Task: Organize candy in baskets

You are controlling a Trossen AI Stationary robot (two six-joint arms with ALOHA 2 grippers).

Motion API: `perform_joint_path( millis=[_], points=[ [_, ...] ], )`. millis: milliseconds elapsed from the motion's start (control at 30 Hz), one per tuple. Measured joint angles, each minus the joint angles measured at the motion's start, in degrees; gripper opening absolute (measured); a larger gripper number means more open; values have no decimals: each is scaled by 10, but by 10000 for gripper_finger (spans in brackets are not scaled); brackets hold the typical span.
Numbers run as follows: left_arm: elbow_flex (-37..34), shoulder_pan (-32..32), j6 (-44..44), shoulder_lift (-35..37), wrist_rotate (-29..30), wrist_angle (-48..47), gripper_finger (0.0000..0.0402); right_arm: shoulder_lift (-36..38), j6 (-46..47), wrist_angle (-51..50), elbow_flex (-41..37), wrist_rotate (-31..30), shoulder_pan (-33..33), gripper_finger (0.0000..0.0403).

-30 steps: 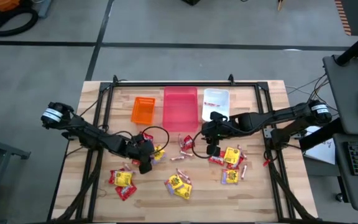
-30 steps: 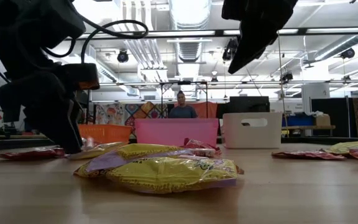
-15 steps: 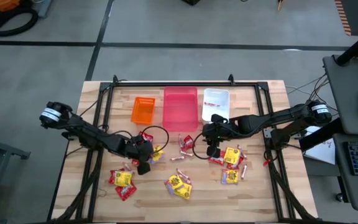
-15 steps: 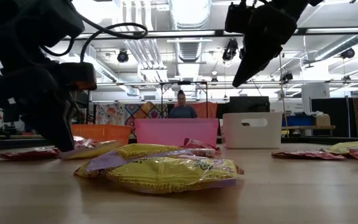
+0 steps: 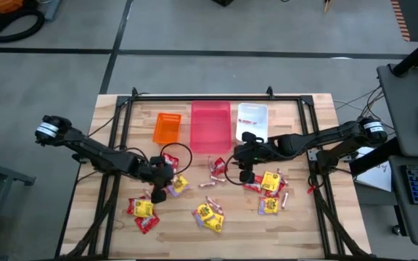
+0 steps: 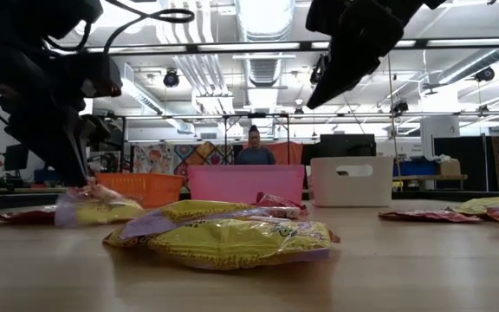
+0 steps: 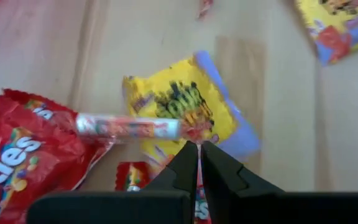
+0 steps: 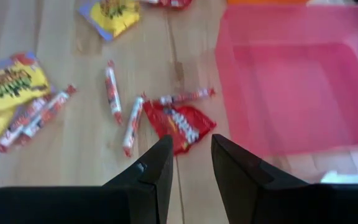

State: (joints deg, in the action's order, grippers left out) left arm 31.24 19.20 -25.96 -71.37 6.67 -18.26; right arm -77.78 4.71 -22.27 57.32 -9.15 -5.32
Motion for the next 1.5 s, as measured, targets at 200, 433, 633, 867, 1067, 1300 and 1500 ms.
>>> perform_joint_path(
  millis=[200,433,633,867,1067,1300,1500],
  points=[
    [0,0,0,10,-23,-8,4,0,-19,19,0,0,0,105],
    [0,1,3,0,35,84,5,0,-19,21,0,0,0,105],
    [0,1,22,-56,46,153,33,0,-28,35,0,0,0,105],
    [0,1,6,-123,48,193,120,0,-28,35,0,0,0,105],
    [0,1,-15,-134,24,195,172,0,-28,38,0,0,0,105],
    [0,1,-48,-98,0,141,176,0,-25,44,0,0,0,105],
    [0,1,-59,-78,-3,114,176,0,-24,47,0,0,0,105]
  ],
)
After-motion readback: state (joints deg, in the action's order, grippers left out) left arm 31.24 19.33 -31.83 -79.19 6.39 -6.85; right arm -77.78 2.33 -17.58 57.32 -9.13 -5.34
